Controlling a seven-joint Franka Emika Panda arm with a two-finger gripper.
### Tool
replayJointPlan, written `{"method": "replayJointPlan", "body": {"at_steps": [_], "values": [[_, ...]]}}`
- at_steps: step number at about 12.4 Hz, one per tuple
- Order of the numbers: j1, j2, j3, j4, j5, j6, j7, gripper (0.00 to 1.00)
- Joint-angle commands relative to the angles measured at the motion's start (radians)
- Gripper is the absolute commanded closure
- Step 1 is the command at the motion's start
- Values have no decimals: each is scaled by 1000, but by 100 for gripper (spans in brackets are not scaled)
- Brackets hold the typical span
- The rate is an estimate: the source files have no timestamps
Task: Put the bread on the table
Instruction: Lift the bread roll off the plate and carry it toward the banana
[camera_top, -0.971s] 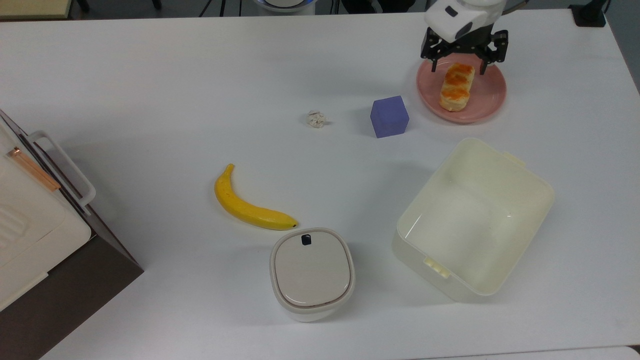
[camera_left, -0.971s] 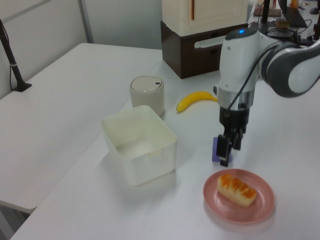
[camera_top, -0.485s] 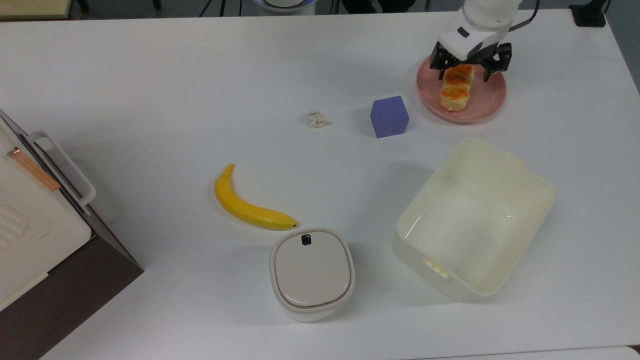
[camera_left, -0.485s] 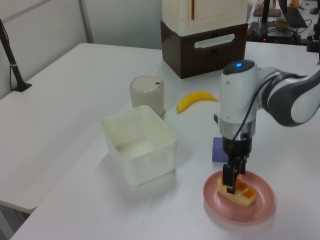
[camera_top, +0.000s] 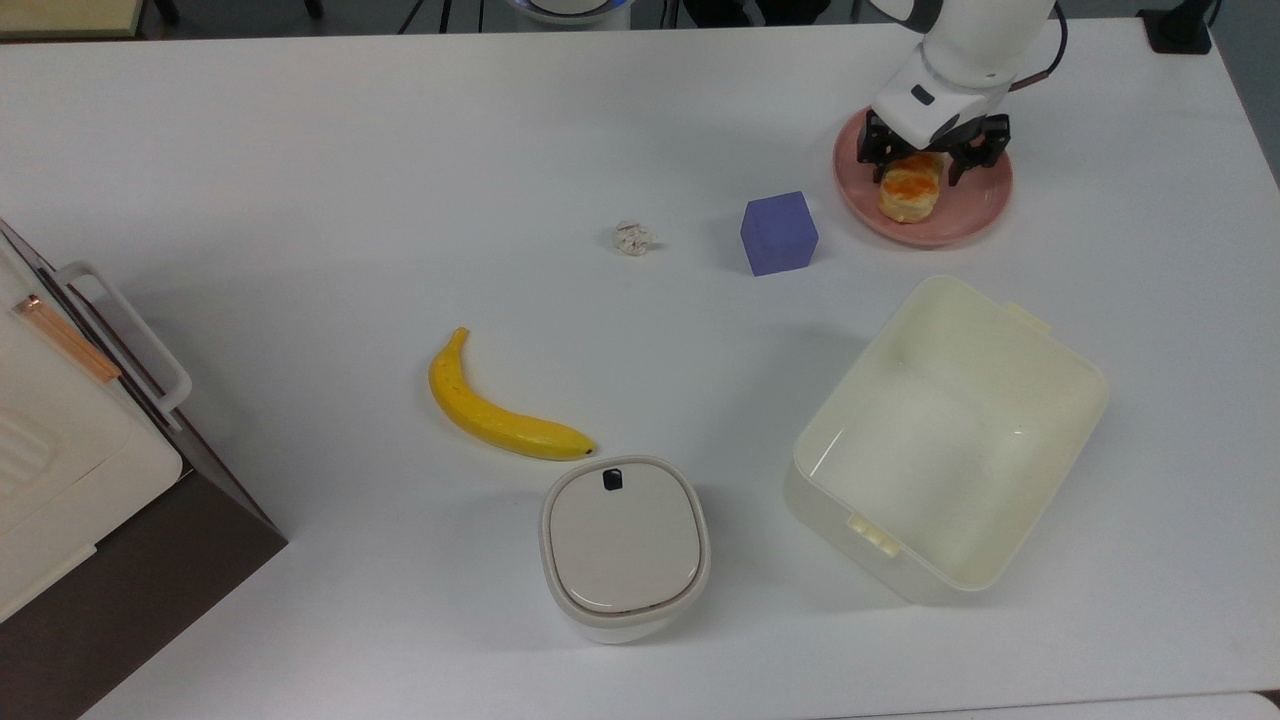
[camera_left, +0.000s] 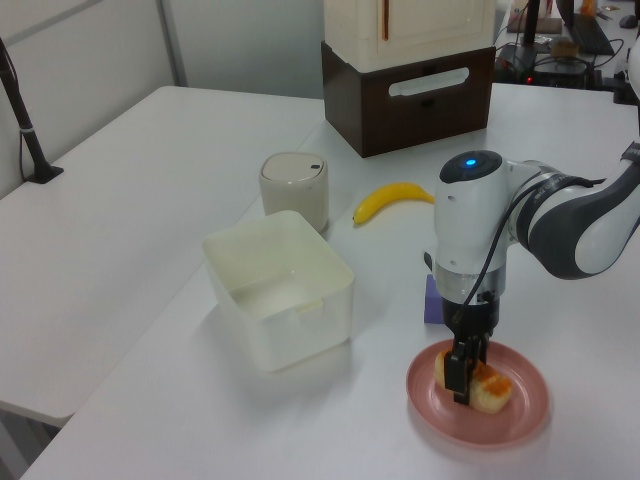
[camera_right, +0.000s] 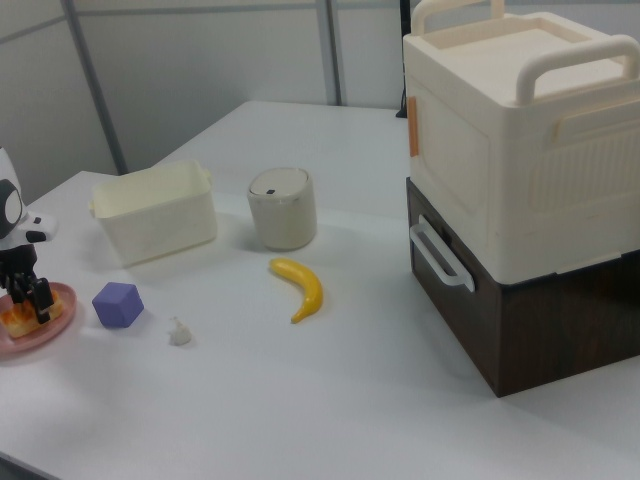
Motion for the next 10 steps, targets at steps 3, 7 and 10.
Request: {"method": "replayJointPlan", "body": {"at_steps": [3,7,10], "values": [[9,-54,-4,19,-14,-31,17,40],[-41,-129,-16,114,7,-177,-59,39],[-81,-132,-122,210,26,-294,-180,35]]}}
